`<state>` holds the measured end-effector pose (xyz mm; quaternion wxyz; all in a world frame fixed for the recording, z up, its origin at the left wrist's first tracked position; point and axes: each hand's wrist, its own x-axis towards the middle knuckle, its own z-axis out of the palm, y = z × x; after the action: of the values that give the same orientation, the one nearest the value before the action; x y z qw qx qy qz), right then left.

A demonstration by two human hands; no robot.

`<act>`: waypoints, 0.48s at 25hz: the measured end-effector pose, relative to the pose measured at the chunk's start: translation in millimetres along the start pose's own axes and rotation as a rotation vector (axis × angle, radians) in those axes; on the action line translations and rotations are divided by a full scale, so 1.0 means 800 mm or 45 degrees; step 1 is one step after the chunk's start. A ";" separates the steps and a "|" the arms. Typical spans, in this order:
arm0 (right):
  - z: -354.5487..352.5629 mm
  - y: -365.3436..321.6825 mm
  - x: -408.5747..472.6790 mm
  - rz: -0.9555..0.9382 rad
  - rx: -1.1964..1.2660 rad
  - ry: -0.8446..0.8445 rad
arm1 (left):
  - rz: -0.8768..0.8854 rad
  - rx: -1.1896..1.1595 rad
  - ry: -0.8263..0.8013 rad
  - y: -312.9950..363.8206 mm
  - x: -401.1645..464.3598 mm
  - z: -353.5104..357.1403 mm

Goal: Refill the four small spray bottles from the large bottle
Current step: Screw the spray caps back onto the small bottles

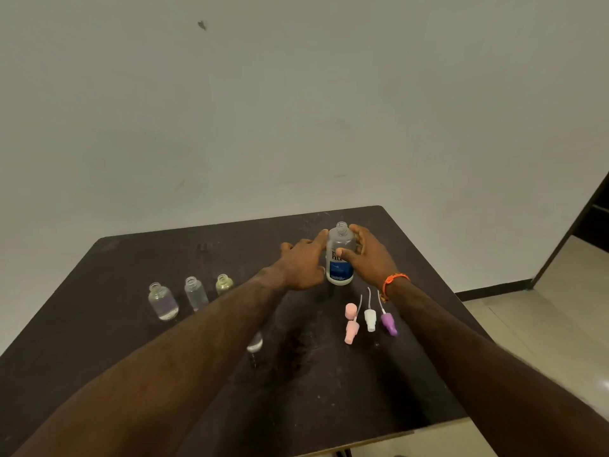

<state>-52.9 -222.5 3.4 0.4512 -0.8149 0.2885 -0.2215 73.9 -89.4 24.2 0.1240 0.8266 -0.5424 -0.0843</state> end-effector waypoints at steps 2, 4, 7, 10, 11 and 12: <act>0.001 0.003 0.000 0.020 -0.009 -0.021 | -0.006 -0.004 -0.011 0.000 -0.003 0.005; 0.000 -0.002 -0.008 0.033 -0.044 -0.027 | -0.024 0.021 0.016 -0.003 -0.011 0.009; -0.004 -0.011 -0.031 0.051 -0.088 0.182 | -0.021 0.057 0.090 -0.010 -0.040 -0.002; -0.006 -0.008 -0.067 0.012 -0.333 0.285 | 0.013 0.092 0.160 -0.023 -0.085 -0.022; -0.006 -0.004 -0.078 -0.015 -0.500 0.238 | 0.020 0.101 0.186 -0.029 -0.100 -0.027; -0.004 -0.002 -0.089 -0.046 -0.684 0.161 | 0.024 0.099 0.218 -0.036 -0.117 -0.030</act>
<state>-107.0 -176.0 -1.0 0.1961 -0.8949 0.3500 -0.1953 68.9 10.0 38.7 0.1384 0.8298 -0.5405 0.0090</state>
